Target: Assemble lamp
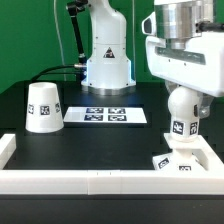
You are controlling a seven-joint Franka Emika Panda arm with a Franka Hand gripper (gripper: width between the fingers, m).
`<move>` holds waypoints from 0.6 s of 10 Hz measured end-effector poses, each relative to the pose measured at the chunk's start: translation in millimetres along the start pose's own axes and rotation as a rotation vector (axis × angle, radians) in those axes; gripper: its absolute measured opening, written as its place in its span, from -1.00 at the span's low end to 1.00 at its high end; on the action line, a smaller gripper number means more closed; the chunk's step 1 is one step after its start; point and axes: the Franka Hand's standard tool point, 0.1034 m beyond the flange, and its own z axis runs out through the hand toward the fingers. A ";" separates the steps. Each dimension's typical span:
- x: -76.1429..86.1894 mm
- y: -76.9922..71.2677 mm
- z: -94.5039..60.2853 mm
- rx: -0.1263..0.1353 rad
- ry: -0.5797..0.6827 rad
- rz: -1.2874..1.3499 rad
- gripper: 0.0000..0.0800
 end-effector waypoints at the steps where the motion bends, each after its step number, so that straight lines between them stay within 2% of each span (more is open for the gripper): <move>1: 0.4 -0.2 0.0 0.002 -0.002 0.031 0.45; 3: -1.4 -1.0 0.2 0.008 -0.019 0.134 0.45; 5: -2.3 -1.1 0.3 0.008 -0.019 0.118 0.71; 6: -2.5 -0.9 0.4 0.007 -0.019 0.078 0.71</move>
Offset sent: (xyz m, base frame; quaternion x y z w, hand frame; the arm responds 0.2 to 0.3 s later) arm 0.0000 0.0000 0.0000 0.0000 0.0000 0.0650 0.9979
